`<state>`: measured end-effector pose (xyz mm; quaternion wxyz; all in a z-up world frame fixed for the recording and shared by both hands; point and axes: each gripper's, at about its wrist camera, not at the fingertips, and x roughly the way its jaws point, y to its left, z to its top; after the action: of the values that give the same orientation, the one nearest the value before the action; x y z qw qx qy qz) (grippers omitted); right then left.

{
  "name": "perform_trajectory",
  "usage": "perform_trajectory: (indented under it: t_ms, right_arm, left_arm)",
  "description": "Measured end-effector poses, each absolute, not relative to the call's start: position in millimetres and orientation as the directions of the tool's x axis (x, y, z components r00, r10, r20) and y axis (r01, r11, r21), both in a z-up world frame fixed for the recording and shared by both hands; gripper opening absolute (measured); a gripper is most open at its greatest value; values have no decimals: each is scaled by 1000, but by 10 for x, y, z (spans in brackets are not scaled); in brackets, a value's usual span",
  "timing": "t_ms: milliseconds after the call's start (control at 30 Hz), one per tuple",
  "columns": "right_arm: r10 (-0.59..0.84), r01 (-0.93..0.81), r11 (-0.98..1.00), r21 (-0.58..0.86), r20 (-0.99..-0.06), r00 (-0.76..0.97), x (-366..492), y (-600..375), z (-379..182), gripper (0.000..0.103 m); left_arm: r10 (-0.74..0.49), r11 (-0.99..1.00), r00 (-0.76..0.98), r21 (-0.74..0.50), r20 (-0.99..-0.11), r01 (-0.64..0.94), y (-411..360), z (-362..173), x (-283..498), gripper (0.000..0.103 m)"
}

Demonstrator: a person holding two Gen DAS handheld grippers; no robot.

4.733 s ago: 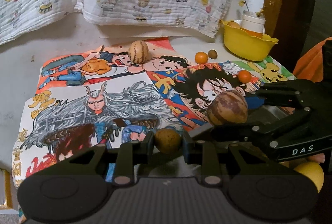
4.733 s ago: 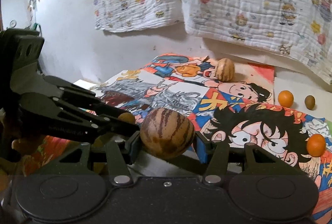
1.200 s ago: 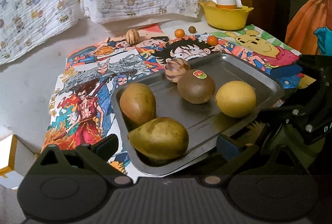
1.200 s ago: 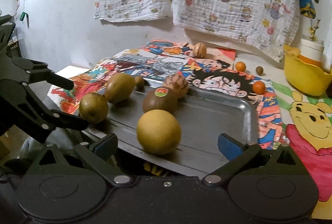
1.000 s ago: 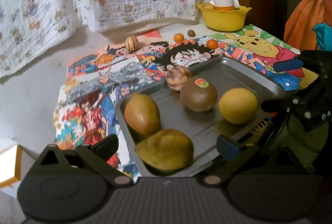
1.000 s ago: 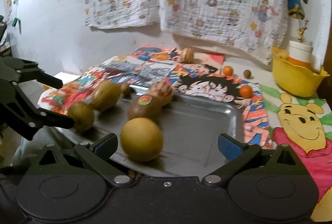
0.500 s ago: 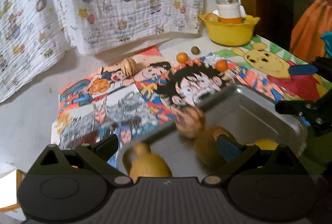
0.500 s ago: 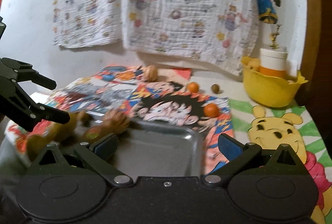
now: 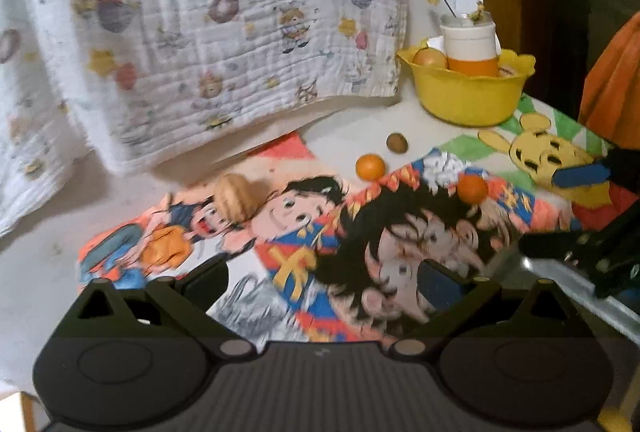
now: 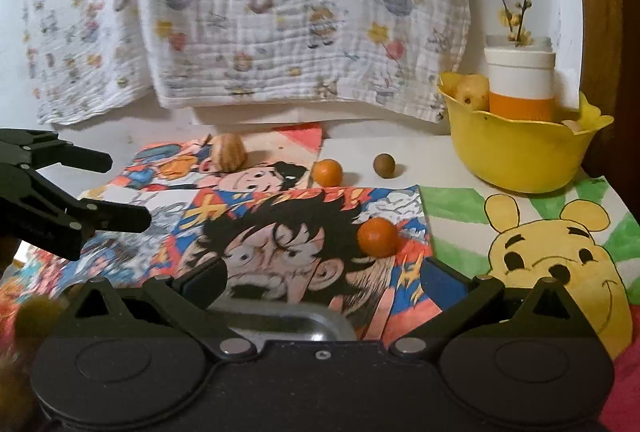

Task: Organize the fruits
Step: 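Move both tools back toward the fruits beside the yellow bowl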

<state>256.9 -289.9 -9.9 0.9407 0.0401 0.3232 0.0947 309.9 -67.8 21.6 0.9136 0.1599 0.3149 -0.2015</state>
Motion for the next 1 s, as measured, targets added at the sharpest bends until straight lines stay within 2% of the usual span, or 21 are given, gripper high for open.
perform_trajectory:
  t_ms: [433, 833, 1000]
  right_arm:
    - [169, -91, 984, 153, -654, 737, 3019, -2915, -370, 102]
    - [140, -107, 990, 90, -619, 773, 3383, -2956, -209, 102]
    - [168, -112, 985, 128, -616, 770, 3623, -2945, -188, 102]
  left_arm:
    - [-368, 849, 693, 80, -620, 523, -875, -15, 3839, 102]
    - [-353, 882, 707, 34, -613, 470, -740, -153, 4071, 102]
    - [-343, 888, 718, 40, -606, 457, -626, -191, 4065, 102]
